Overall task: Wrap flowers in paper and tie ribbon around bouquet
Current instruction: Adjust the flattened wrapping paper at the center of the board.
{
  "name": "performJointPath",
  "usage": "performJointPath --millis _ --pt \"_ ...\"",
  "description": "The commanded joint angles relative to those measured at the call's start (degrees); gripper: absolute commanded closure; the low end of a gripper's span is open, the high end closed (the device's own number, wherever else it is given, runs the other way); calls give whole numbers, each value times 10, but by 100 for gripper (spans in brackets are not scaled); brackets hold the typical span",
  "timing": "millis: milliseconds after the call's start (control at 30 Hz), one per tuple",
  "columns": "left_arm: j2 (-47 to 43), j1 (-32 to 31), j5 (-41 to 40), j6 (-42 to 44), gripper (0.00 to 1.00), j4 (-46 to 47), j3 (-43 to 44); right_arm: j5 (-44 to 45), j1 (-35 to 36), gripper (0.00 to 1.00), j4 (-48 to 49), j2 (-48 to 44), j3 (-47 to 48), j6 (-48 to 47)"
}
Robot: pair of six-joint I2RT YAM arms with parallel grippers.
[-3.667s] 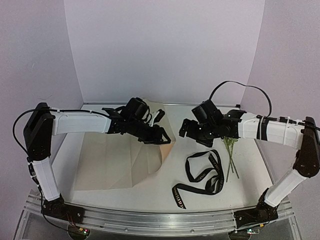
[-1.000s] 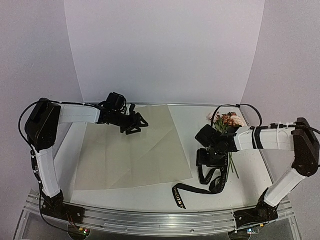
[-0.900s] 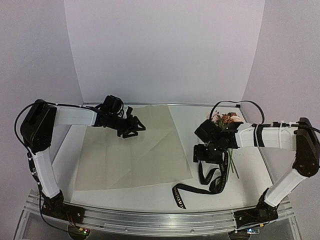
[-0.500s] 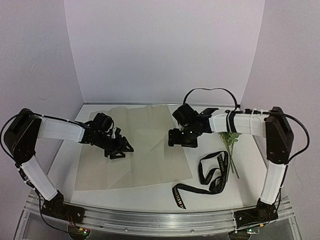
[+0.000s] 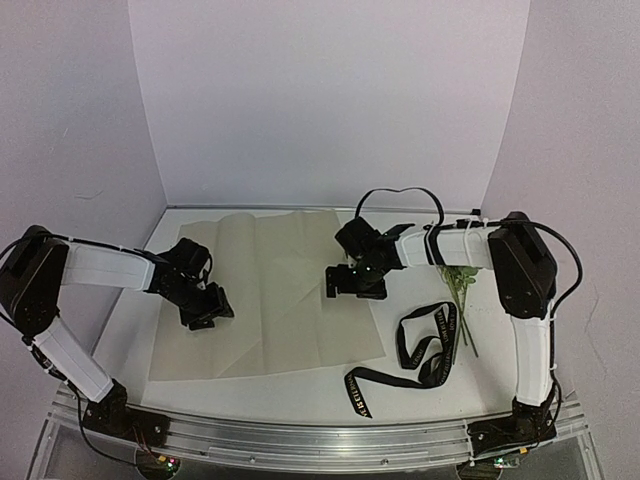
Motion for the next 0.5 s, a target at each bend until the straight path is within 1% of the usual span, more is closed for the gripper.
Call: performJointPath --millis 0,167,300,400,467 --pt "4 30 -26 22 40 -9 -4 -22 -1 5 18 -8 -31 29" --pt "25 68 -23 51 40 -11 6 -28 11 13 30 -19 -80 67" --pt "50 105 -21 74 40 -13 27 -15 39 23 31 -37 -119 109" --pt "78 135 -18 90 40 -11 55 -6 73 35 31 -56 -146 151" --pt "109 153 -14 102 40 -12 87 -4 104 39 32 -63 -154 175"
